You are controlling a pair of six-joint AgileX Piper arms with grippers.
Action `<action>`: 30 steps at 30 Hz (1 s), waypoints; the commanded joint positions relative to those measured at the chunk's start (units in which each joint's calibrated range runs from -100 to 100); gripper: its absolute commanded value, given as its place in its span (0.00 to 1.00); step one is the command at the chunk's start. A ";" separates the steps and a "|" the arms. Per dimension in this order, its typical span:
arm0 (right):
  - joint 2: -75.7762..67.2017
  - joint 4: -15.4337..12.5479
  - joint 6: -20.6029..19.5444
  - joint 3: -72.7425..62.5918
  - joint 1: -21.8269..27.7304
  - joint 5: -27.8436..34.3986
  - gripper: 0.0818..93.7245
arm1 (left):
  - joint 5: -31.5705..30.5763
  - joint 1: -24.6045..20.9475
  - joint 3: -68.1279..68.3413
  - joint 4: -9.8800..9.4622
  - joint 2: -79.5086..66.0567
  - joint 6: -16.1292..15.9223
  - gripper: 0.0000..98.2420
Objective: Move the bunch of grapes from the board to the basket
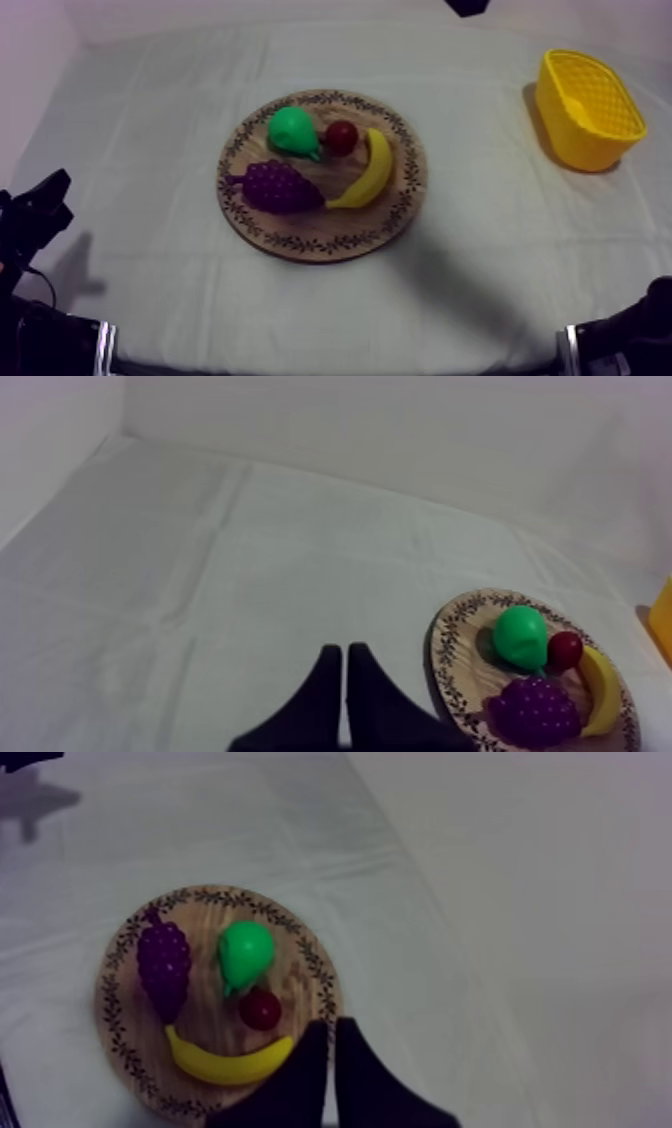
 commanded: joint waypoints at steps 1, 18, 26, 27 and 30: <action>1.53 -0.23 0.34 -2.54 -0.41 1.47 0.00 | -0.03 -0.01 -0.04 -0.04 0.00 0.00 0.00; 20.38 -0.96 2.05 -21.18 -4.32 16.93 0.00 | -0.03 -0.01 -0.04 -0.04 0.00 -0.01 0.00; 29.97 -0.74 2.25 -26.99 -5.85 21.17 0.00 | -0.03 -0.01 -0.04 -0.04 0.00 -0.01 0.00; 31.02 -0.80 2.22 -27.61 -6.09 21.68 0.00 | -0.03 -0.01 -0.04 -0.04 0.00 -0.01 0.00; 34.04 -1.06 2.18 -29.39 -6.88 23.42 0.00 | -0.03 -0.01 -0.04 -0.04 0.00 -0.01 0.00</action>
